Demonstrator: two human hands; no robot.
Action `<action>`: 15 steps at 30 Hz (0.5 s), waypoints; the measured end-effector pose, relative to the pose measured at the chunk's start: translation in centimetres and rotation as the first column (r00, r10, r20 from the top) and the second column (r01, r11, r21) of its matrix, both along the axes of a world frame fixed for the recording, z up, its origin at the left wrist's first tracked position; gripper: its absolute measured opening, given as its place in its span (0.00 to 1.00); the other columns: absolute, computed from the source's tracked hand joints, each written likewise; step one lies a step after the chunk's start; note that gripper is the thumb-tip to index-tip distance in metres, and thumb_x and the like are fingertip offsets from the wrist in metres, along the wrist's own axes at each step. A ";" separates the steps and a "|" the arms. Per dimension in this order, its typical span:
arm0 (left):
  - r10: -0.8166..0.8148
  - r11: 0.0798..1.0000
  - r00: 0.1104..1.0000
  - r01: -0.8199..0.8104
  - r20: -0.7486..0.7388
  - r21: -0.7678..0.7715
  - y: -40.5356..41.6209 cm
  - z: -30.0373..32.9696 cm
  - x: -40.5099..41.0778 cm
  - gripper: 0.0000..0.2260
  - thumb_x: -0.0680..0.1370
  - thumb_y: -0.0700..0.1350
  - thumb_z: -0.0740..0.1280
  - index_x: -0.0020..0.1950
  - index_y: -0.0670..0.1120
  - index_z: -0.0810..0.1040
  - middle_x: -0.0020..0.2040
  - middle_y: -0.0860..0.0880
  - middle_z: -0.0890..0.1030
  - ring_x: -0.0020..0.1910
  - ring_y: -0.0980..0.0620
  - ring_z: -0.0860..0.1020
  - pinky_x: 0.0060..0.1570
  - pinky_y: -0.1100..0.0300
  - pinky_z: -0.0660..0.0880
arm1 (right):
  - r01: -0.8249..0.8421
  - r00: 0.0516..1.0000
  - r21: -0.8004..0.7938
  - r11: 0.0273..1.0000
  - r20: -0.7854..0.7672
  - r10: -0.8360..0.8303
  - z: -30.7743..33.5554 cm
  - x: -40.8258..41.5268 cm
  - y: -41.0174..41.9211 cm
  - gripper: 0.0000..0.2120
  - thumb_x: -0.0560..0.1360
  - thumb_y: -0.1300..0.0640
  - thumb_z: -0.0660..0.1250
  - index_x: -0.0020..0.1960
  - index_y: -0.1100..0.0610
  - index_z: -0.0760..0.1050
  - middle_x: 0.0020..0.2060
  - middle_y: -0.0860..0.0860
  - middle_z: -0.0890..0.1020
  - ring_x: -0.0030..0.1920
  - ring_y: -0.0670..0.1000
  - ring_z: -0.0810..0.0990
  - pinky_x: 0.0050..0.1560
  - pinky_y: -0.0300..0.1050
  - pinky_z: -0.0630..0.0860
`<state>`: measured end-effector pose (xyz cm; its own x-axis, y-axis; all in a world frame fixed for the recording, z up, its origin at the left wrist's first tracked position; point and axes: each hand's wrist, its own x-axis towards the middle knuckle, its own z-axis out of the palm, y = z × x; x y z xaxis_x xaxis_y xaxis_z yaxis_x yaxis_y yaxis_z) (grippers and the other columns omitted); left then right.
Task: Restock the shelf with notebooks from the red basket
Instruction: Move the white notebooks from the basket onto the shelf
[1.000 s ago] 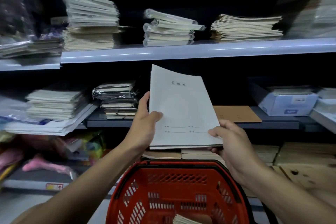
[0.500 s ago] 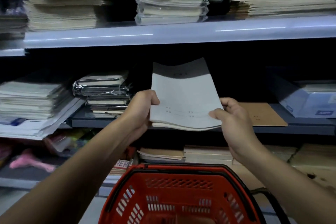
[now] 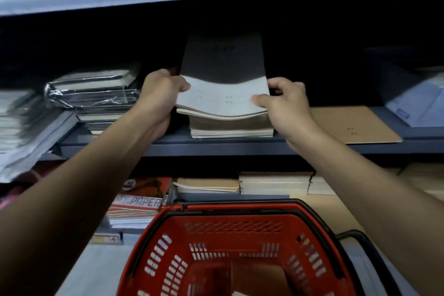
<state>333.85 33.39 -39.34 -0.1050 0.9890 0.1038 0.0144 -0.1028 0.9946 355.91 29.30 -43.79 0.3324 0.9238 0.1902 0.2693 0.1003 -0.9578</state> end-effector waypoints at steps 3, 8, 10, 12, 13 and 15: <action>0.021 1.000 1.000 -0.021 0.012 0.015 1.2 -0.6 -0.2 0.08 0.68 0.37 0.70 0.35 0.45 0.72 0.34 0.44 0.74 0.39 0.46 0.76 0.44 0.52 0.69 | 0.020 1.000 -0.024 1.000 0.001 -0.020 -0.1 -0.3 1.2 0.22 0.65 0.41 0.74 0.55 0.50 0.83 0.57 0.43 0.67 0.65 0.57 0.75 0.66 0.53 0.78; 0.000 1.000 0.999 -0.001 0.033 0.010 2.9 -0.6 0.0 0.11 0.75 0.36 0.67 0.32 0.43 0.76 0.28 0.47 0.75 0.31 0.48 0.77 0.40 0.56 0.71 | 0.069 0.997 -0.036 0.997 0.023 -0.068 0.0 -0.5 3.0 0.33 0.63 0.35 0.72 0.59 0.57 0.80 0.64 0.54 0.75 0.65 0.58 0.75 0.67 0.59 0.77; -0.012 1.000 1.000 0.012 0.027 0.007 3.2 -0.9 0.1 0.11 0.76 0.36 0.66 0.34 0.43 0.75 0.26 0.48 0.75 0.29 0.49 0.77 0.38 0.58 0.71 | 0.076 0.994 -0.052 0.996 0.079 -0.072 -0.4 -0.1 3.4 0.27 0.72 0.41 0.72 0.63 0.59 0.78 0.67 0.55 0.70 0.67 0.55 0.68 0.68 0.52 0.70; -0.028 0.999 1.000 0.028 0.006 -0.016 3.3 -1.6 0.2 0.11 0.77 0.36 0.65 0.34 0.43 0.75 0.26 0.49 0.76 0.29 0.50 0.77 0.36 0.60 0.71 | 0.075 0.989 -0.083 0.994 0.133 -0.063 -1.4 0.4 4.0 0.25 0.77 0.45 0.70 0.69 0.59 0.76 0.68 0.55 0.67 0.69 0.55 0.64 0.66 0.48 0.65; -0.043 0.999 0.999 0.042 -0.009 -0.034 3.4 -2.1 0.2 0.11 0.78 0.37 0.65 0.35 0.43 0.75 0.26 0.50 0.77 0.28 0.51 0.78 0.36 0.61 0.72 | 0.071 0.986 -0.094 0.993 0.155 -0.055 -1.6 0.4 3.8 0.23 0.78 0.46 0.70 0.68 0.58 0.77 0.68 0.55 0.66 0.70 0.56 0.62 0.66 0.48 0.64; -0.077 0.996 0.996 0.075 -0.035 -0.053 3.4 -2.9 0.0 0.10 0.79 0.37 0.66 0.37 0.43 0.75 0.28 0.50 0.78 0.31 0.51 0.79 0.39 0.59 0.73 | 0.079 0.978 -0.111 0.991 0.201 -0.056 -2.1 0.1 3.5 0.17 0.79 0.48 0.68 0.60 0.59 0.80 0.63 0.54 0.65 0.69 0.57 0.62 0.68 0.49 0.64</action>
